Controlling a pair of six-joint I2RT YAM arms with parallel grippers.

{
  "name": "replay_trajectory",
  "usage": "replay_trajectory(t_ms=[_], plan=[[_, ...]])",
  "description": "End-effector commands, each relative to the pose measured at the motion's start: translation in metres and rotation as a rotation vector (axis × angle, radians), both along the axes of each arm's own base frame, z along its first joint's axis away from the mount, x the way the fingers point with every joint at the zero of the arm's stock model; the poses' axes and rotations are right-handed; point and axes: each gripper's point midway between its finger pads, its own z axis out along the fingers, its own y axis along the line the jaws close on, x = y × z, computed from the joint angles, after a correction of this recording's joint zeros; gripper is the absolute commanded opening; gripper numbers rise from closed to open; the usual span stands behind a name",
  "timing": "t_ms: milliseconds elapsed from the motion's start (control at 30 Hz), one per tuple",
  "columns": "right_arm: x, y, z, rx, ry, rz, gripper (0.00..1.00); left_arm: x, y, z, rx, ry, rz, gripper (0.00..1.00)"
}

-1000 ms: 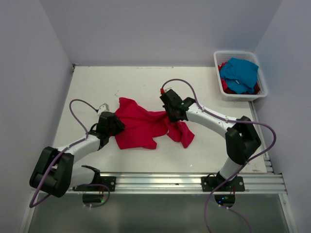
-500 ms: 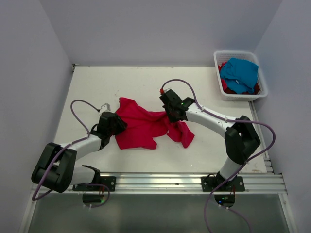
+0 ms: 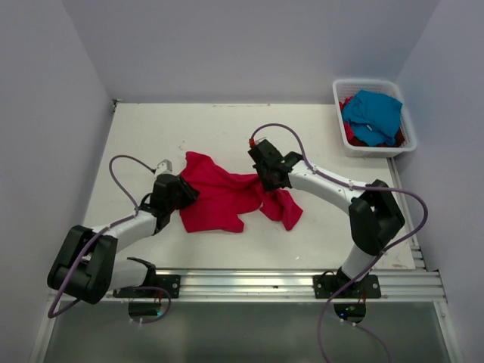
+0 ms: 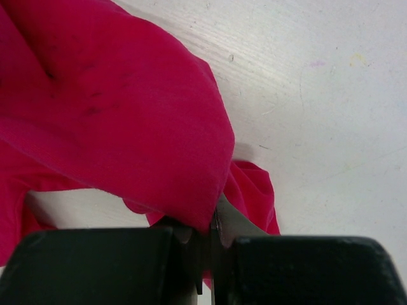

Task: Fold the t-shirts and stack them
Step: Flatten out the tshirt

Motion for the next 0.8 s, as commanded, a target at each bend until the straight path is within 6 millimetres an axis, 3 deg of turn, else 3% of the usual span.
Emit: replay_trajectory(t_ms=[0, 133, 400, 633, 700, 767], plan=[[0.003, -0.002, -0.003, -0.006, -0.008, -0.019, 0.00, 0.015, -0.005, 0.026, -0.044, -0.077, 0.003, 0.36], [0.003, -0.002, -0.005, -0.006, -0.005, -0.016, 0.00, 0.017, -0.004, 0.024, -0.025, -0.070, 0.007, 0.34], [0.002, -0.004, -0.006, -0.015, 0.000, -0.015, 0.00, 0.013, -0.002, -0.005, -0.001, 0.019, 0.011, 0.33], [0.003, -0.003, -0.007, -0.015, 0.000, -0.015, 0.00, 0.011, 0.004, -0.003, 0.017, 0.016, 0.034, 0.32], [0.003, -0.004, -0.008, -0.019, 0.002, -0.014, 0.00, 0.011, 0.005, 0.000, 0.019, 0.011, 0.037, 0.28], [0.003, -0.004, -0.010, -0.021, 0.006, -0.015, 0.00, 0.010, 0.005, -0.001, 0.021, 0.015, 0.035, 0.14]])
